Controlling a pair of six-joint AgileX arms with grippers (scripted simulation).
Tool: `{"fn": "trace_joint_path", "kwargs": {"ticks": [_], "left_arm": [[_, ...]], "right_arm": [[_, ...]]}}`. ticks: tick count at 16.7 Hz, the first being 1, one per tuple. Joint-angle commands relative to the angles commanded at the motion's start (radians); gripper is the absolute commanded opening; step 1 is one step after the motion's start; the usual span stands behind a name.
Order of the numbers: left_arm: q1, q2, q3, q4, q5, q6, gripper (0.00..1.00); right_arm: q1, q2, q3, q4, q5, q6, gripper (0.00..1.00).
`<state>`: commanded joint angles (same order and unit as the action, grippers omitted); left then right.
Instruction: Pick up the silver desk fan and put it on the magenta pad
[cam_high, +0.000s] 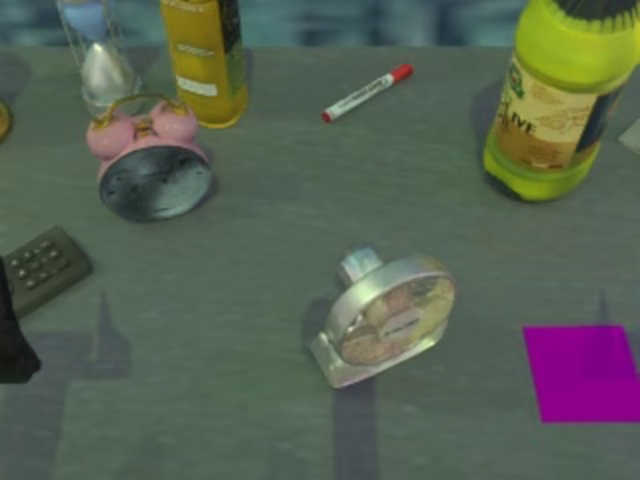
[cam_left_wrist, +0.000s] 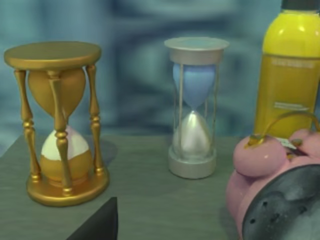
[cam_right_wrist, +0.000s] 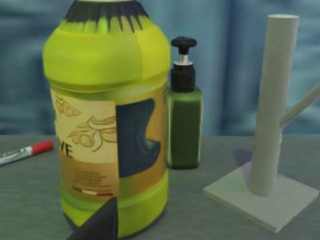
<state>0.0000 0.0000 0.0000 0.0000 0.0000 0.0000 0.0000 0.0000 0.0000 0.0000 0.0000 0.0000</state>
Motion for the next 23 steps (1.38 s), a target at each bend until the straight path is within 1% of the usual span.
{"fn": "trace_joint_path", "kwargs": {"ticks": [4, 8, 12, 19, 23], "left_arm": [[0.000, 0.000, 0.000, 0.000, 0.000, 0.000, 1.00], [0.000, 0.000, 0.000, 0.000, 0.000, 0.000, 1.00], [0.000, 0.000, 0.000, 0.000, 0.000, 0.000, 1.00], [0.000, 0.000, 0.000, 0.000, 0.000, 0.000, 1.00], [0.000, 0.000, 0.000, 0.000, 0.000, 0.000, 1.00]], "right_arm": [[0.017, 0.031, 0.029, -0.030, -0.002, -0.027, 1.00], [0.102, 0.220, 0.213, -0.196, -0.005, -0.172, 1.00], [0.230, 0.560, 0.543, -0.449, -0.003, -0.393, 1.00], [0.488, 1.328, 1.263, -0.955, 0.000, -0.837, 1.00], [0.616, 1.709, 1.627, -1.209, 0.002, -1.058, 1.00]]}}
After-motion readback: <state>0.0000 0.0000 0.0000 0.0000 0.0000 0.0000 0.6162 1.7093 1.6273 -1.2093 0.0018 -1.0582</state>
